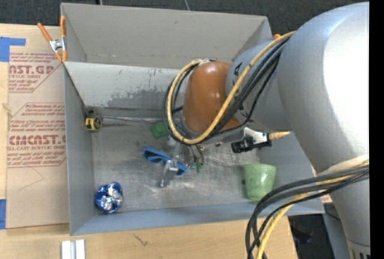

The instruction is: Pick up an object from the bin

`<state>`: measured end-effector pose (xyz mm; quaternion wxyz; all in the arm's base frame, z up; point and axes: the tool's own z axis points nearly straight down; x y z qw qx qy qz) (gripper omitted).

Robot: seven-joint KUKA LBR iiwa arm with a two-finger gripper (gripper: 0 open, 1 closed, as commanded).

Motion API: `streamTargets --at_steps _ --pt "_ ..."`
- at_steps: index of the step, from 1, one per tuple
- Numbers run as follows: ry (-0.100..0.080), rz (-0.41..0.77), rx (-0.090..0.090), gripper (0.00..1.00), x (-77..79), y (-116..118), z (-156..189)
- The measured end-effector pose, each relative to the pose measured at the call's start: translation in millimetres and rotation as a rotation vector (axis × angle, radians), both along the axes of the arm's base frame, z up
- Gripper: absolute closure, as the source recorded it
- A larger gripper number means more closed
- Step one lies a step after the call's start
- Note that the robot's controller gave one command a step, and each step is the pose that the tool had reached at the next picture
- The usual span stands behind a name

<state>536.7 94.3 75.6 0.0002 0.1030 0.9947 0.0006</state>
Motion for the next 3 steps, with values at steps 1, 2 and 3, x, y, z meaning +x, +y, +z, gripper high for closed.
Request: streamTargets --at_steps 1,2,3 --pt "-0.009 0.000 0.002 1.00 3.2 1 3" --pt "-0.004 0.000 0.001 1.00 4.4 1 42" --pt "-0.006 0.001 0.001 1.00 5.8 2 106"
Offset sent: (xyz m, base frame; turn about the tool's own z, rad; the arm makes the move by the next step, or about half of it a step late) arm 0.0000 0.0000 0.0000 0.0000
